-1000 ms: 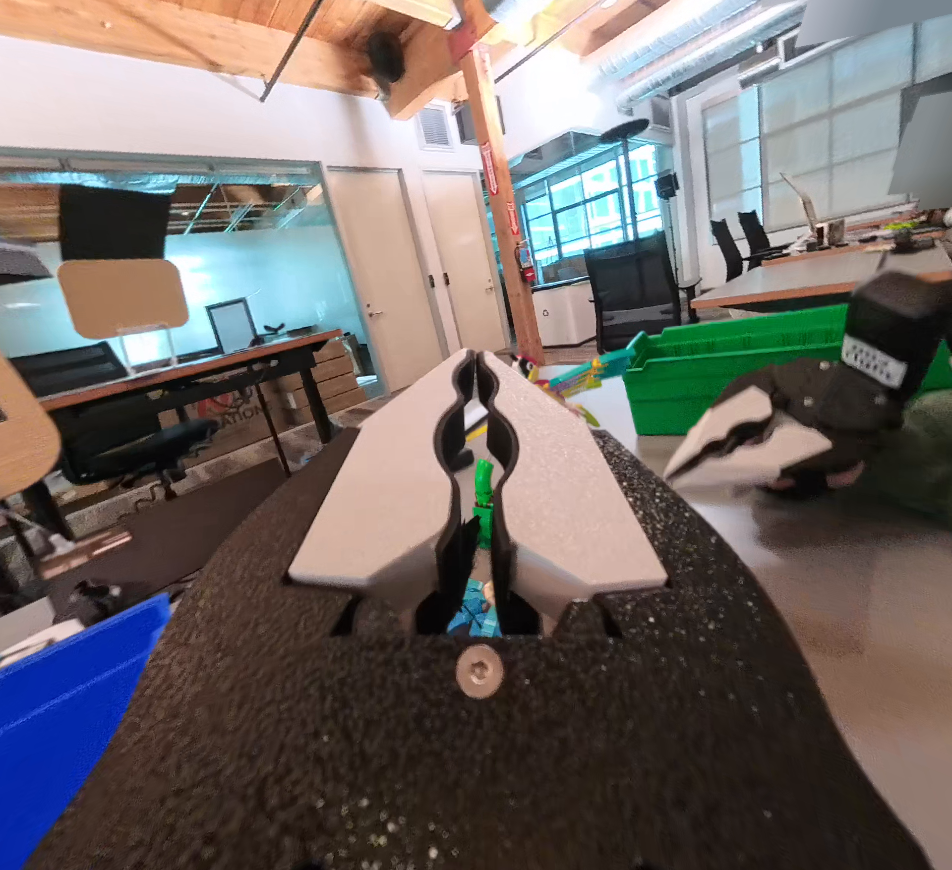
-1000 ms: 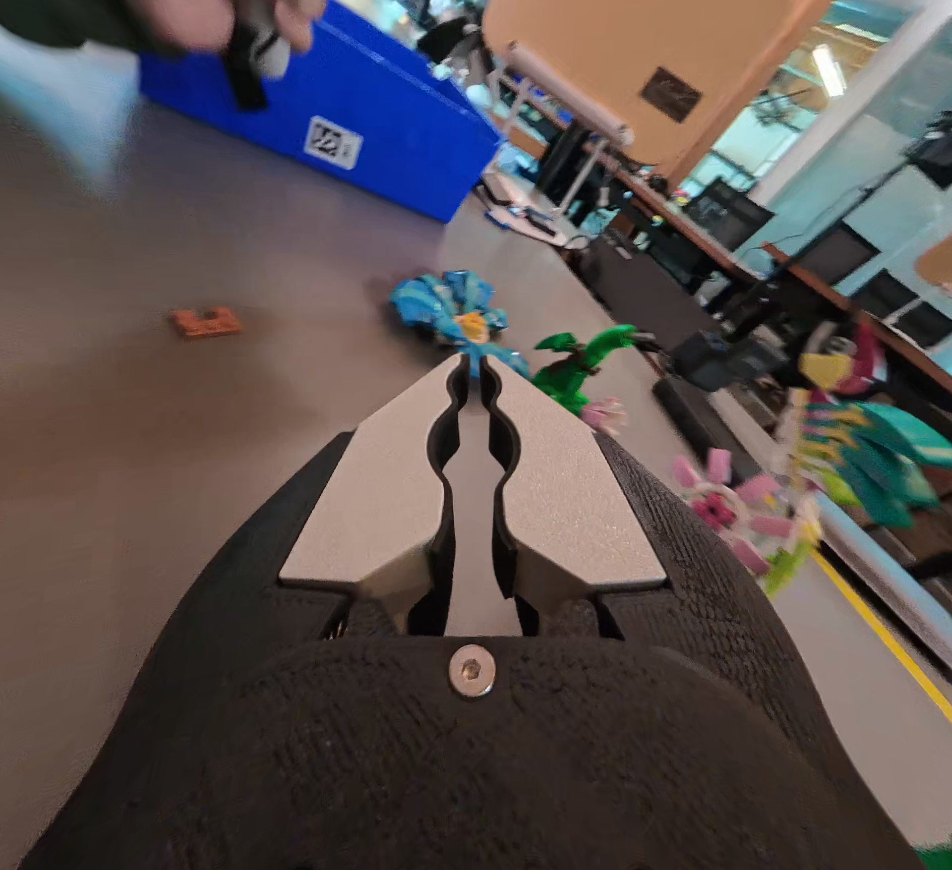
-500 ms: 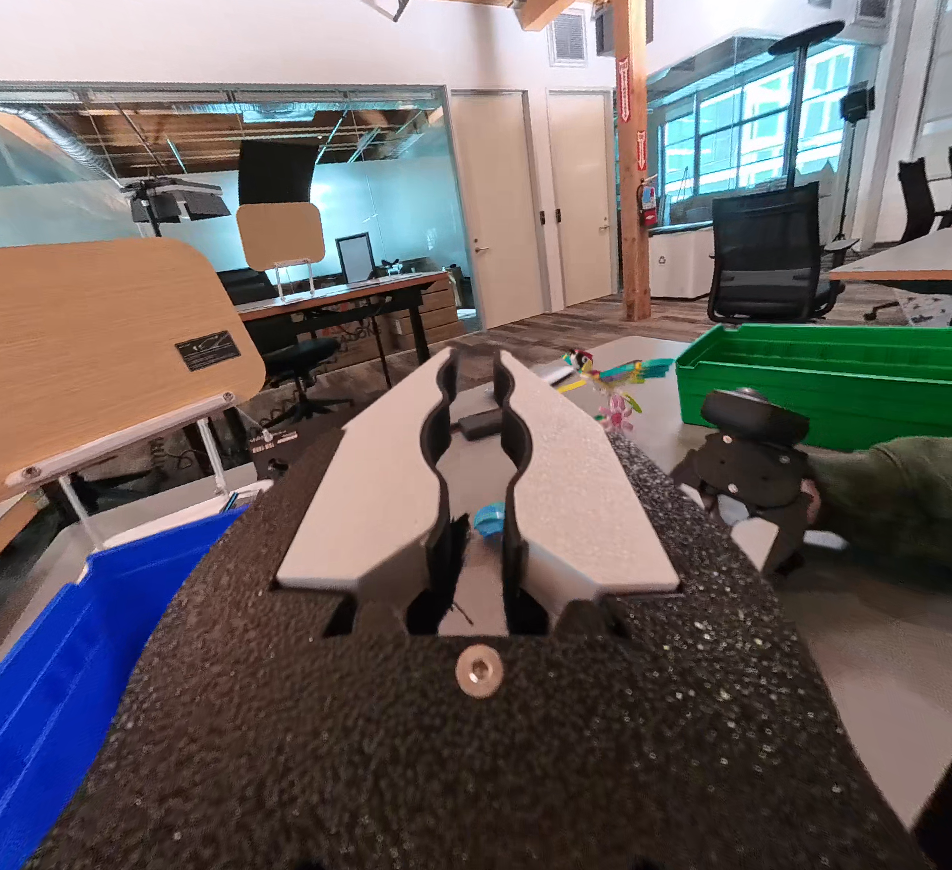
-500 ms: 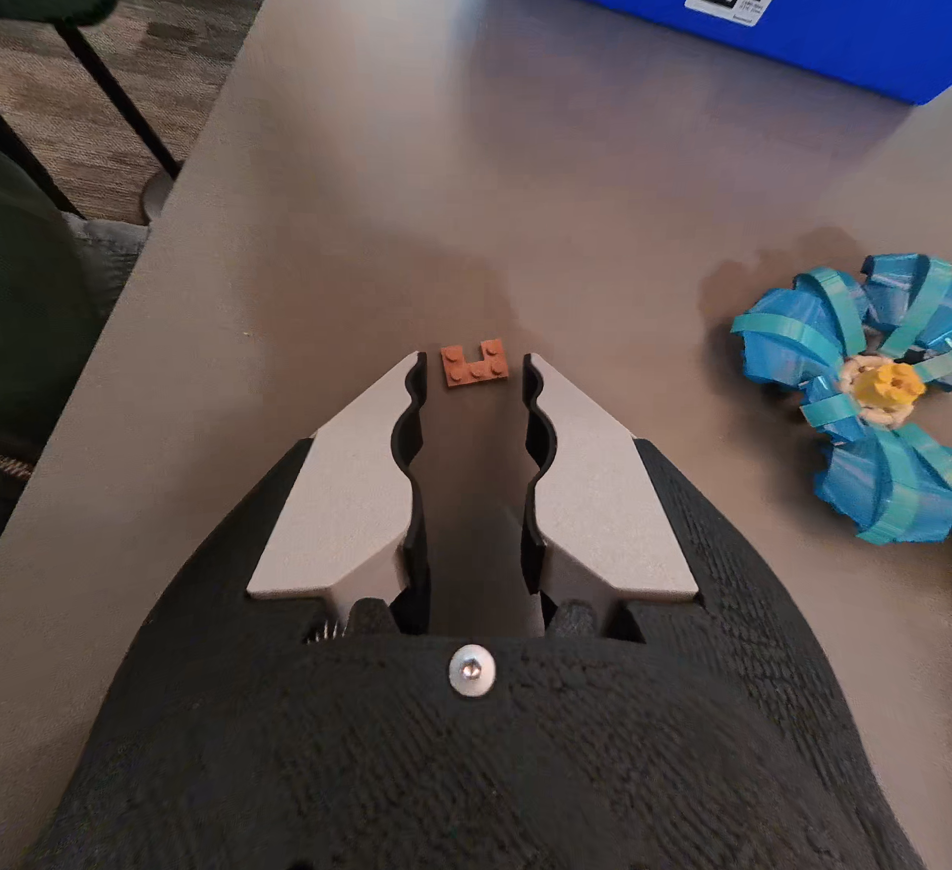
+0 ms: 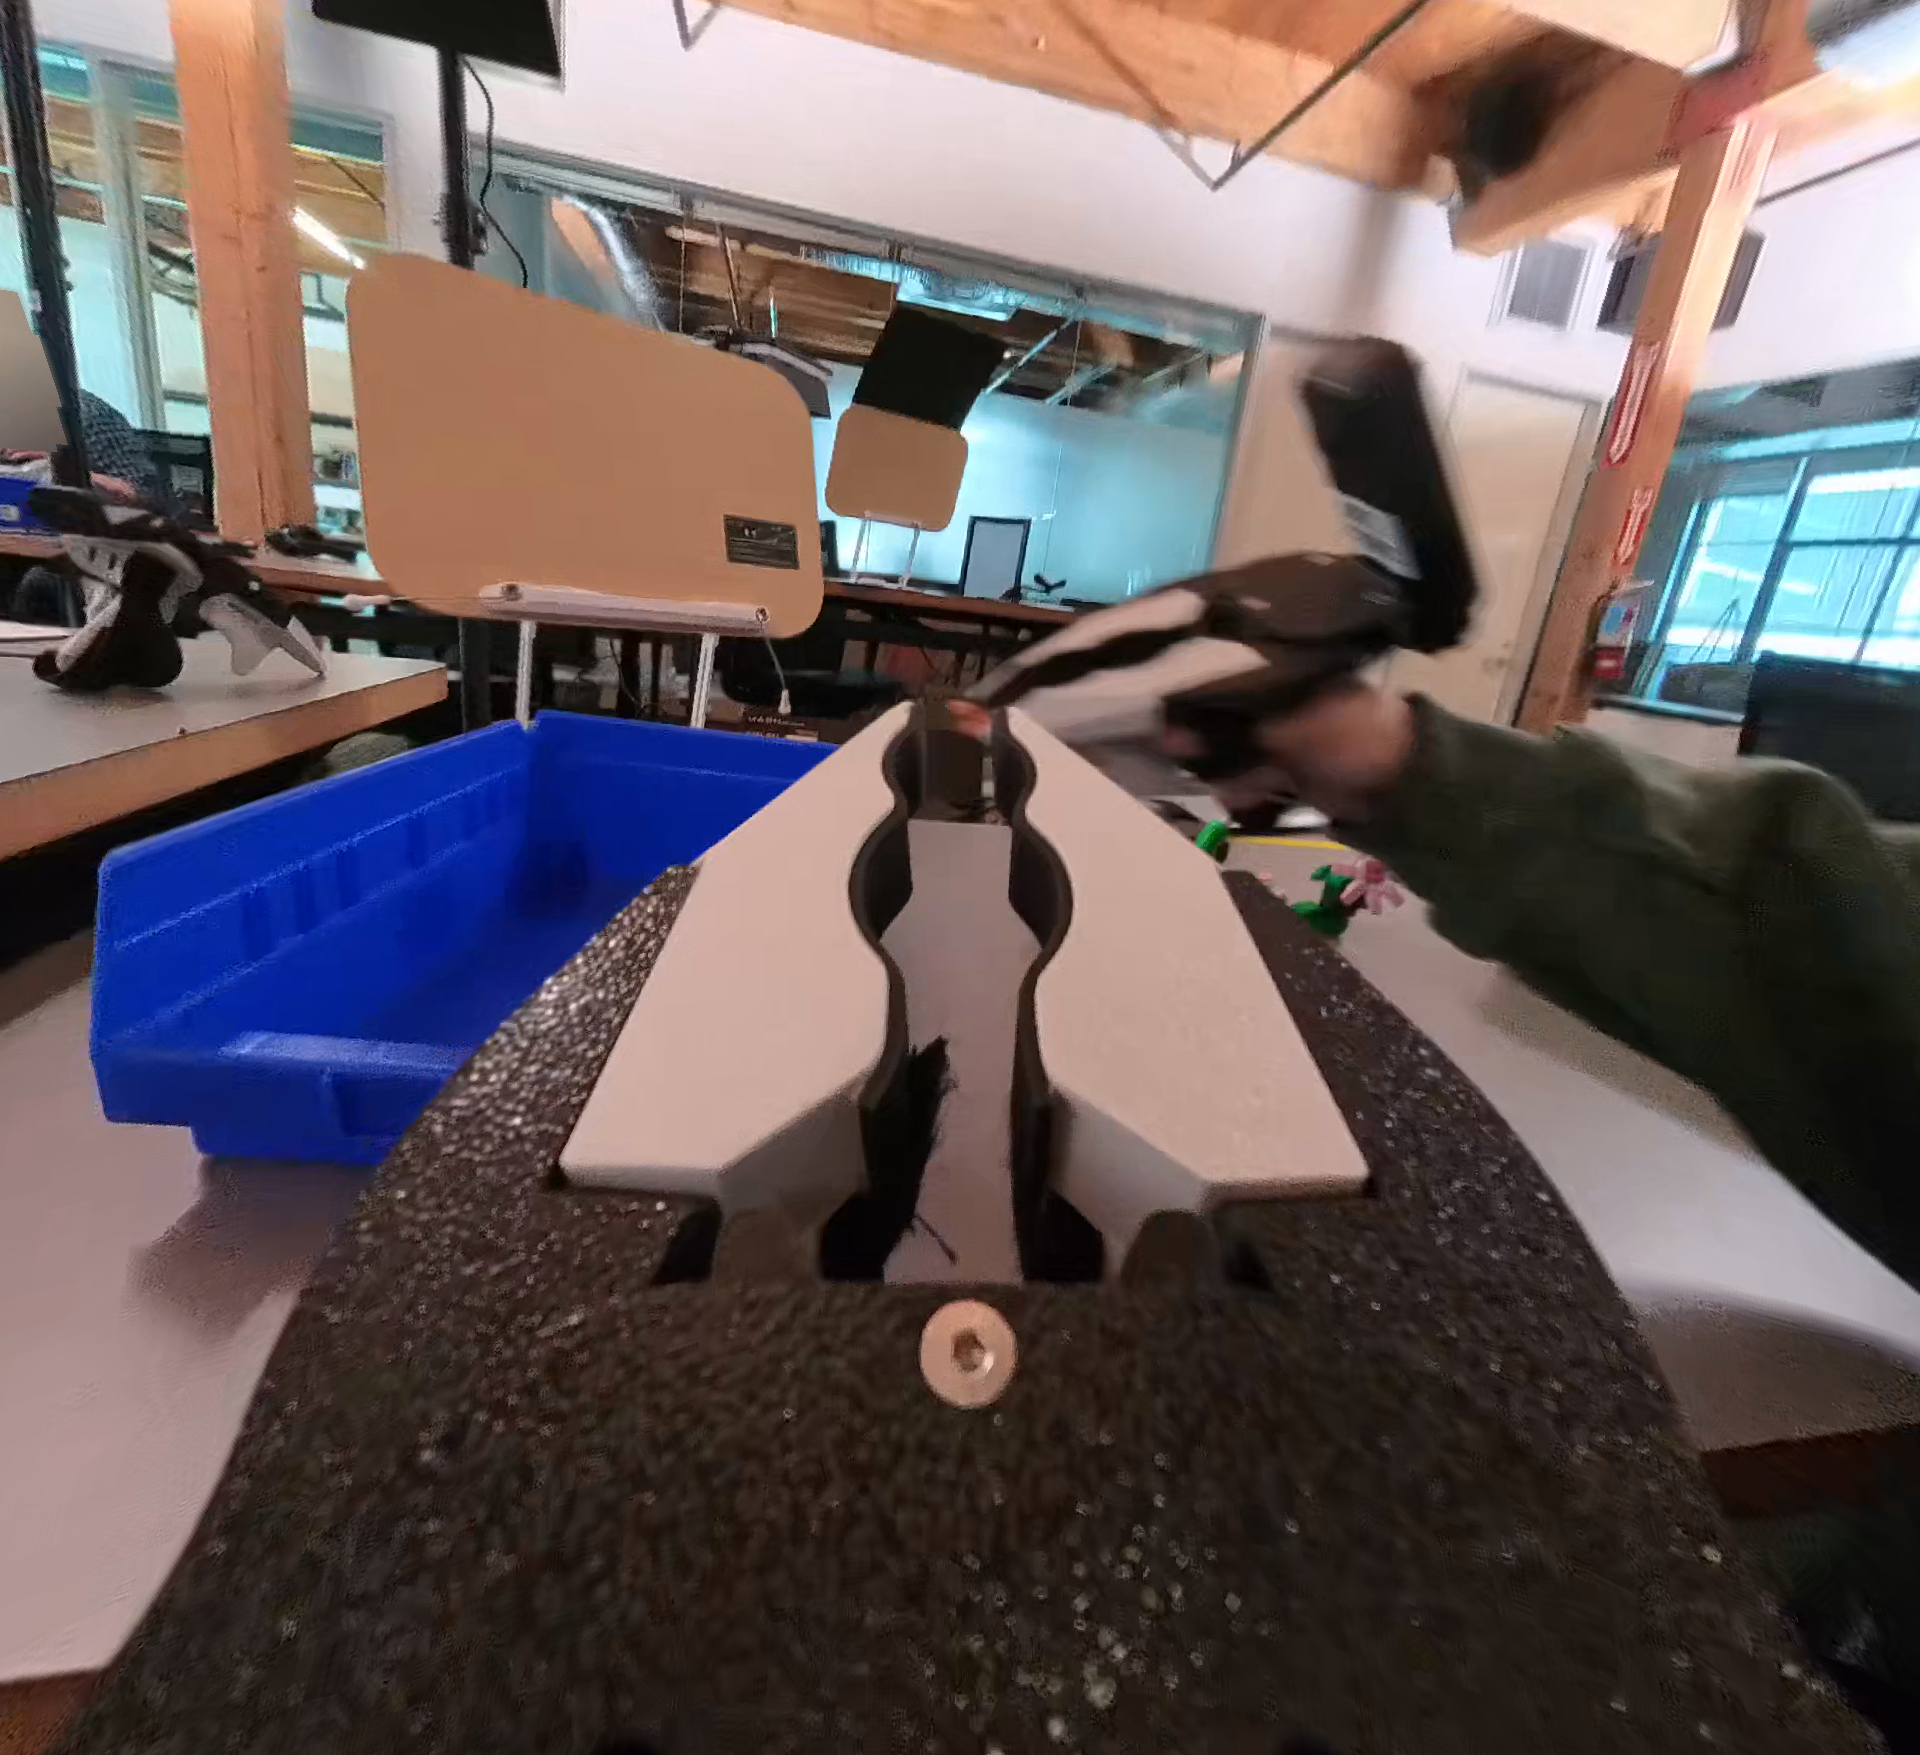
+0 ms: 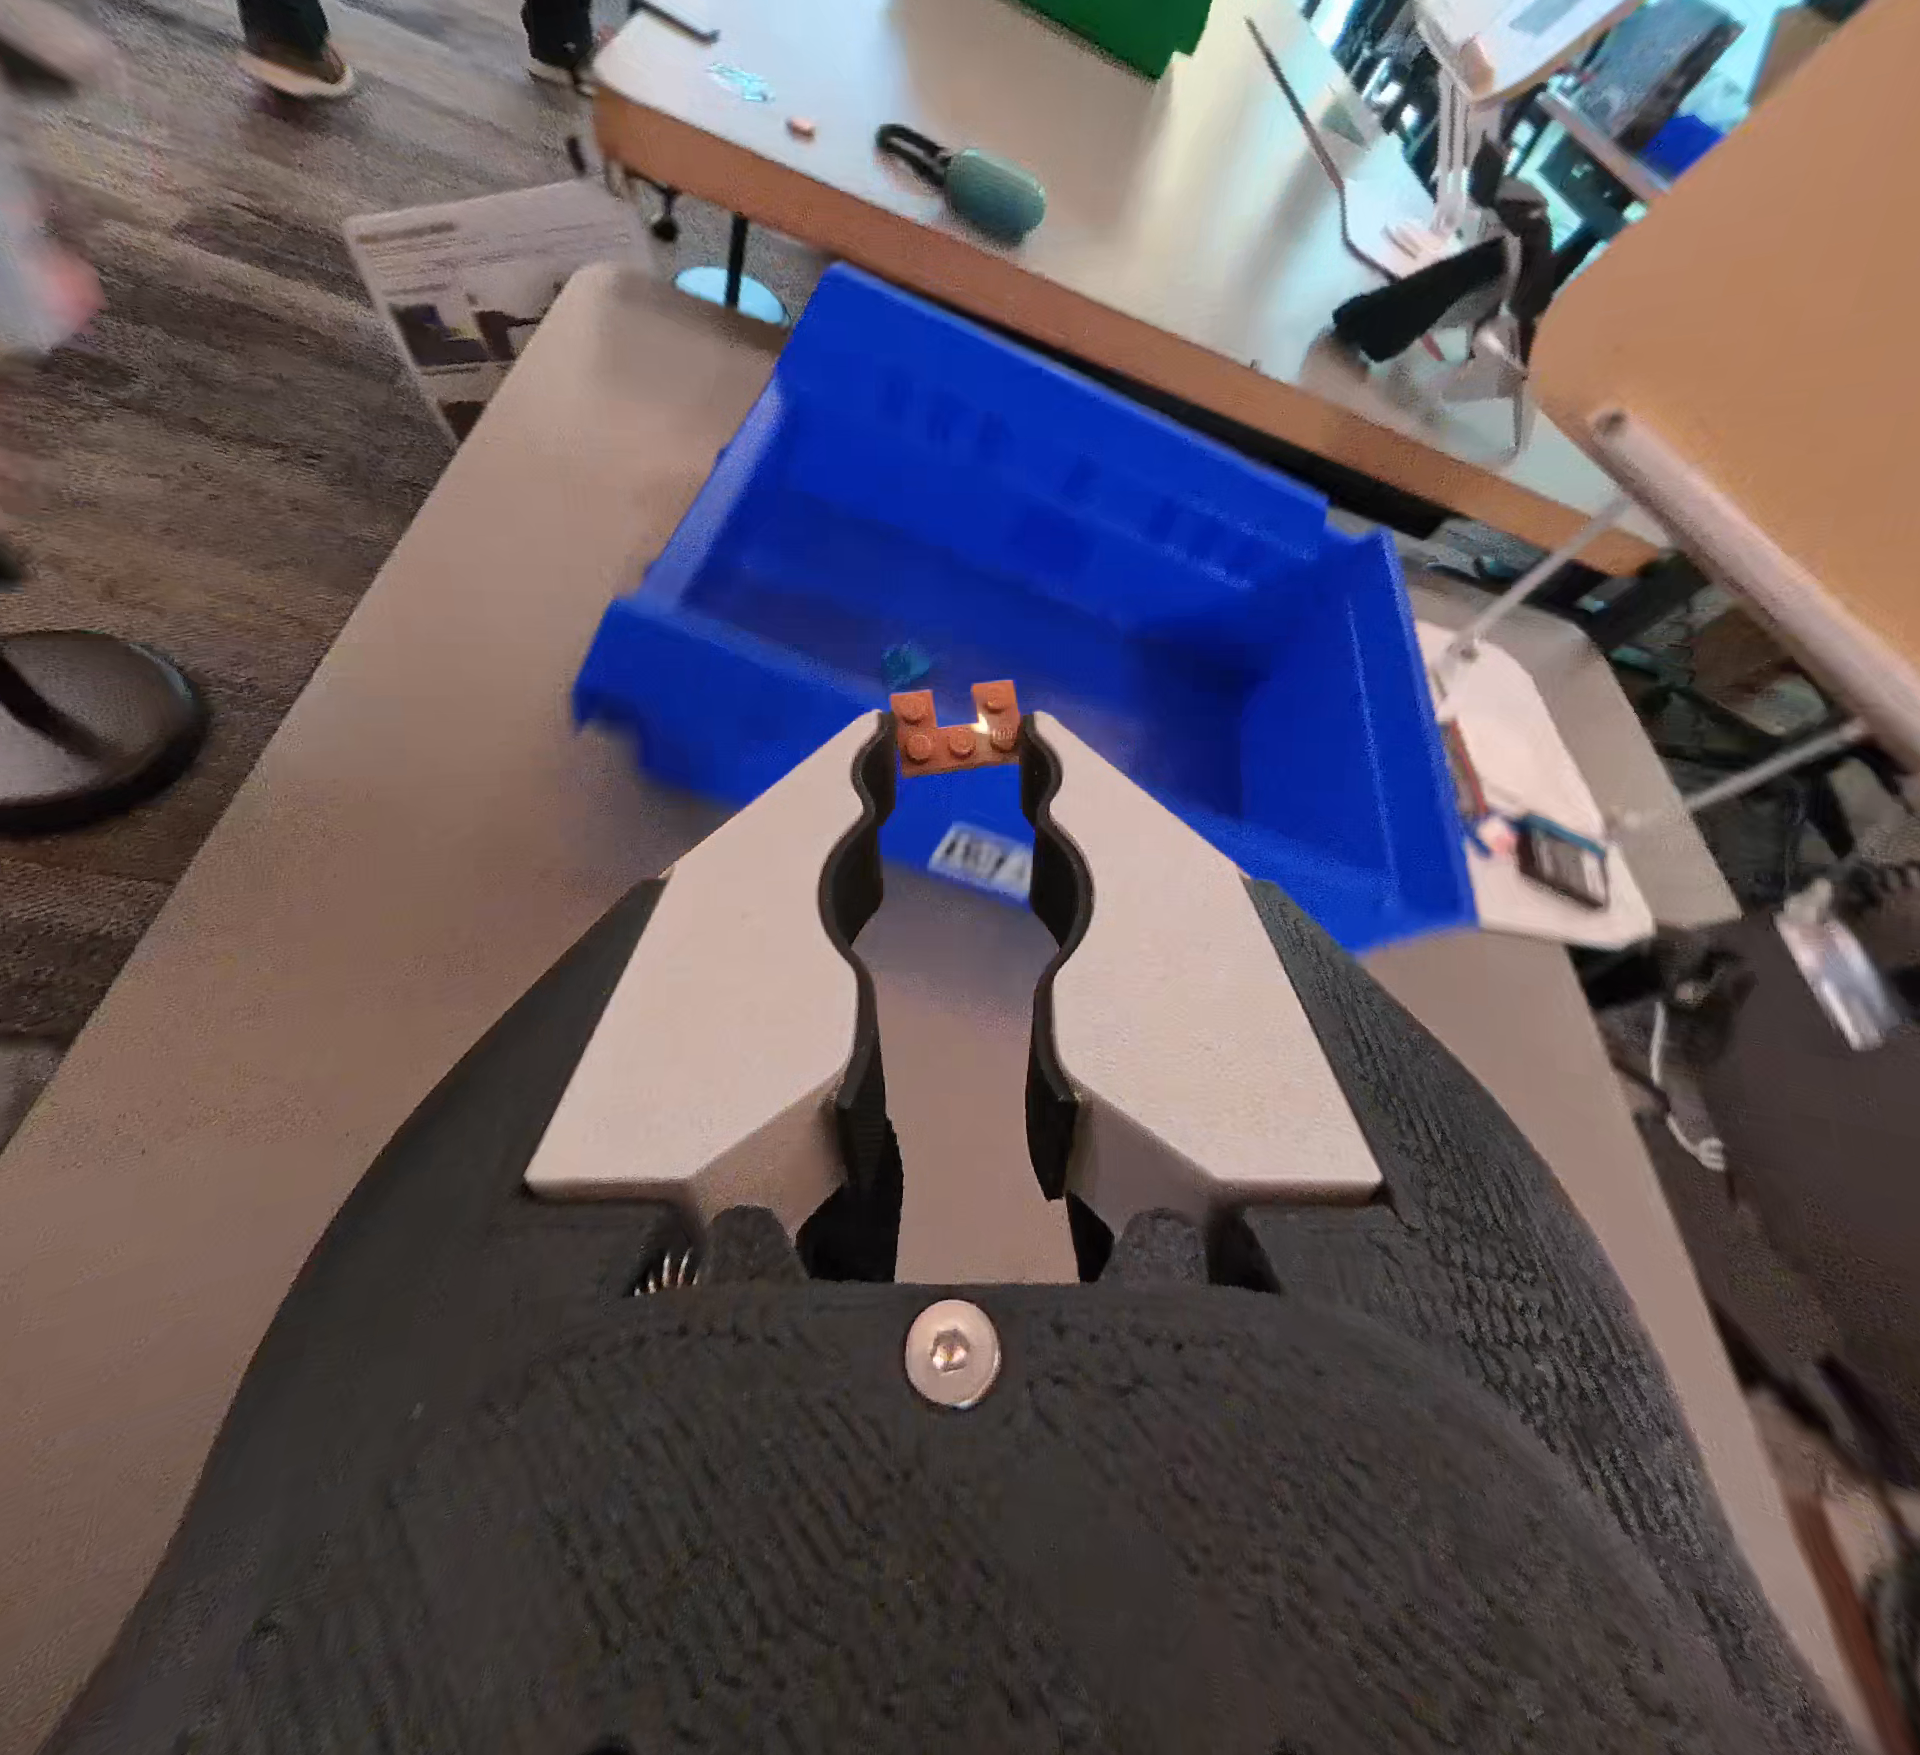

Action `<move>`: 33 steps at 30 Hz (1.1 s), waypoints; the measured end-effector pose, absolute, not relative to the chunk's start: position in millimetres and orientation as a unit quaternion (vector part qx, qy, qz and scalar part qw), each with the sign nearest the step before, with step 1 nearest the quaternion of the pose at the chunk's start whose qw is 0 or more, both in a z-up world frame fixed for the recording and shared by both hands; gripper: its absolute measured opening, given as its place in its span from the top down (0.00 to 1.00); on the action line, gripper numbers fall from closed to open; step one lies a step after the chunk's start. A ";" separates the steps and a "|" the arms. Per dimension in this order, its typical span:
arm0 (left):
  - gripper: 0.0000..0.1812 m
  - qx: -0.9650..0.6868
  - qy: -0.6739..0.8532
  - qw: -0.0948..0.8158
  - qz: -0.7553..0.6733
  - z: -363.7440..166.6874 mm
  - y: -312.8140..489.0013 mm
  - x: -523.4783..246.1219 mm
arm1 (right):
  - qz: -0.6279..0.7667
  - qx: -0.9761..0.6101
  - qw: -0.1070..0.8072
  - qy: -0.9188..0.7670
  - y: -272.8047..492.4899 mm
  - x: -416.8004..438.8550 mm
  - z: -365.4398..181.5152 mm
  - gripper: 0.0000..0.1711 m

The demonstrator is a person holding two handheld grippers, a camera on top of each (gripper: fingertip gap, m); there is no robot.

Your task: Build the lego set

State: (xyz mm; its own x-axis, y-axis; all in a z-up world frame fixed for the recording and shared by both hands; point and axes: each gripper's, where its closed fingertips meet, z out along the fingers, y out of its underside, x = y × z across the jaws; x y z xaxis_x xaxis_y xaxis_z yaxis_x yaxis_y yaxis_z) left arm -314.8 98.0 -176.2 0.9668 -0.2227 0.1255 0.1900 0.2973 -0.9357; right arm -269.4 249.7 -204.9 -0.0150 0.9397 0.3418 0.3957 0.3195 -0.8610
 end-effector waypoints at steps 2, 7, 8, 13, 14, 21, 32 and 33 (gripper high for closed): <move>0.95 -0.581 0.047 0.804 -0.115 -179.5 97.9 -309.2 | 0.281 -0.529 0.453 -0.660 260.1 -317.6 -201.9 0.87; 0.94 -0.614 0.118 0.779 -0.048 -208.8 106.4 -299.5 | 0.273 -0.591 0.362 -0.667 273.8 -374.4 -240.2 0.72; 0.93 -0.620 0.129 0.772 -0.047 -214.2 106.8 -296.3 | 0.276 -0.585 0.374 -0.665 273.2 -375.4 -240.0 0.68; 0.91 -0.636 0.152 0.756 -0.025 -225.4 108.0 -289.3 | 0.317 -0.528 0.499 -0.610 265.6 -325.6 -200.5 0.67; 0.90 -0.637 0.149 0.756 -0.029 -224.4 107.7 -286.2 | 0.313 -0.517 0.532 -0.593 267.6 -303.4 -191.1 0.68; 0.86 -0.611 0.245 0.749 -0.076 -189.7 167.7 -196.6 | 0.273 -0.473 0.682 -0.486 299.7 -157.8 -144.4 0.80; 0.89 -0.524 0.140 0.836 -0.084 -171.7 435.3 -149.4 | 0.138 -0.606 0.480 -0.619 484.6 -187.6 -92.6 0.83; 0.89 -0.520 0.147 0.837 -0.083 -178.5 441.0 -148.3 | 0.130 -0.616 0.449 -0.634 507.0 -197.6 -107.5 0.83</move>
